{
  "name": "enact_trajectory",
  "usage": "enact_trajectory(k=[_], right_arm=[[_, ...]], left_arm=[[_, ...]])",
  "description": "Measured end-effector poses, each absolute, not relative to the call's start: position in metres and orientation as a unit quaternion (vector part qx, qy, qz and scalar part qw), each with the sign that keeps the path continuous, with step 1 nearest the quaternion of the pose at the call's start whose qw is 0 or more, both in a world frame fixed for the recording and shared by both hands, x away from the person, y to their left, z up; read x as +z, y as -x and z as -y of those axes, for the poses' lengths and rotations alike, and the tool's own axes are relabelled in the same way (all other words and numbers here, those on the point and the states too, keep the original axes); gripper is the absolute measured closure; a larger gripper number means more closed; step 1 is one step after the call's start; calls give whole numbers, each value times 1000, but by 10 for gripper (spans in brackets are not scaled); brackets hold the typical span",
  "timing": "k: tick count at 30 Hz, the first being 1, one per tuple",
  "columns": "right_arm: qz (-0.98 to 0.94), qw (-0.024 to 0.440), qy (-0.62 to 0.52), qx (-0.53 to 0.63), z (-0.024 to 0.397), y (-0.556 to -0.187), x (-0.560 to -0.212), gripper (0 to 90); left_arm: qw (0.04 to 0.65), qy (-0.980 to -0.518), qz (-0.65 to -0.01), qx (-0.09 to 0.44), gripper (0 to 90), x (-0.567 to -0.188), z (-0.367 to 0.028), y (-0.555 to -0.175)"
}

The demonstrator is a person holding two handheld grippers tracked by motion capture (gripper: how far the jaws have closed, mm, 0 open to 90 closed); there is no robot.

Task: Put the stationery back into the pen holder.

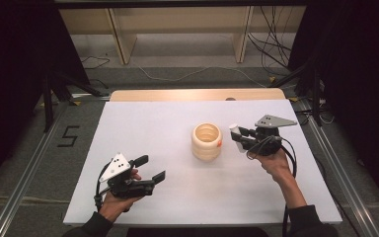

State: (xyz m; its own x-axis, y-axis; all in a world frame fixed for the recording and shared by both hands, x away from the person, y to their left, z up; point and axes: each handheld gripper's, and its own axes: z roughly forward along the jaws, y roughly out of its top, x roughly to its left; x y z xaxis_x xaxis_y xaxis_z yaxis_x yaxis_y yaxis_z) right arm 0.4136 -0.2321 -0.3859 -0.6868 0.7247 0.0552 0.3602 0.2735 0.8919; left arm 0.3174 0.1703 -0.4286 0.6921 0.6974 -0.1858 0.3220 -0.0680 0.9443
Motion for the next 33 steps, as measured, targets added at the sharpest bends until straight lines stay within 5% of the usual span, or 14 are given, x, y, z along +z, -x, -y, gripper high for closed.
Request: enact_trajectory(k=[33], right_arm=[[-760,195,-332,524,204,-415,-369,675]], left_arm=[[586,-706,-365,158,155,-429,-172,-319]])
